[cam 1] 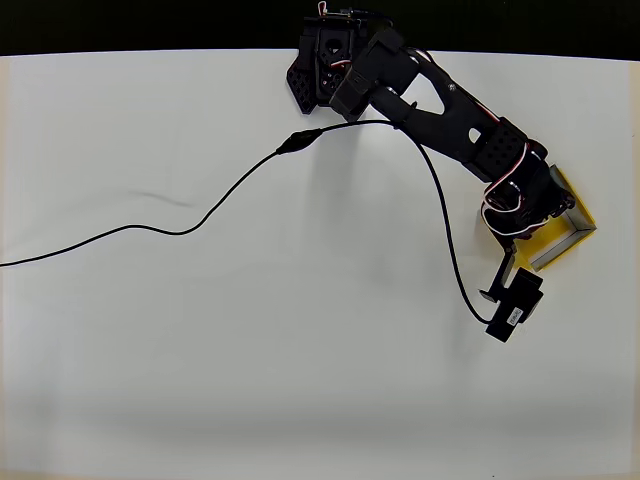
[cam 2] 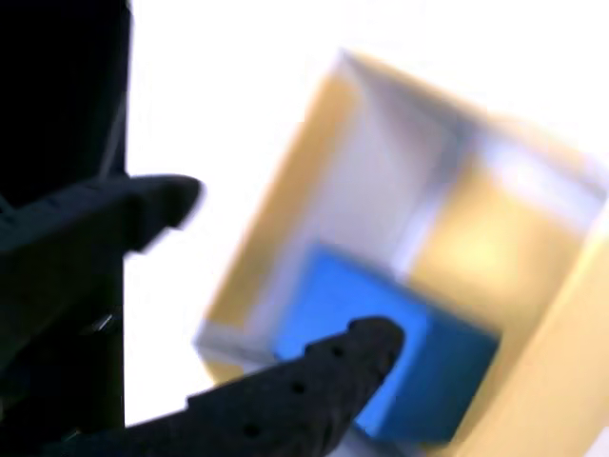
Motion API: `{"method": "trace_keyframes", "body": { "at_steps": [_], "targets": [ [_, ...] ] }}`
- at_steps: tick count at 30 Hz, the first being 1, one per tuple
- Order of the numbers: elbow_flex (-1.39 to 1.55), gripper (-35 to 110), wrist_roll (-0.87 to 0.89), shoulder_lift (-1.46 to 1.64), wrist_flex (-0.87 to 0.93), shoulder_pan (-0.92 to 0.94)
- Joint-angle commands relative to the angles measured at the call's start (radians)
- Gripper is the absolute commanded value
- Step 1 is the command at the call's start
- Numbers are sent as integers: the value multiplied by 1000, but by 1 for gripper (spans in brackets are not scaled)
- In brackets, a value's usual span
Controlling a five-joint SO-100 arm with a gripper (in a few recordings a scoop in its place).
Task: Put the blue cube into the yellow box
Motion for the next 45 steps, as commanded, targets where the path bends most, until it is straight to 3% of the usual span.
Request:
{"method": "trace_keyframes", "body": {
  "at_steps": [1, 7, 13, 17, 32, 39, 45],
  "targets": [
    [-71, 18, -106, 316, 17, 140],
    [135, 10, -218, 522, 23, 414],
    [681, 6, -308, 811, -204, 698],
    [950, 2, -364, 974, -232, 818],
    [1575, 0, -502, 1644, 26, 983],
    [1595, 0, -523, 1789, 379, 1014],
    [1595, 1, -434, 1789, 400, 1037]
  ]
}}
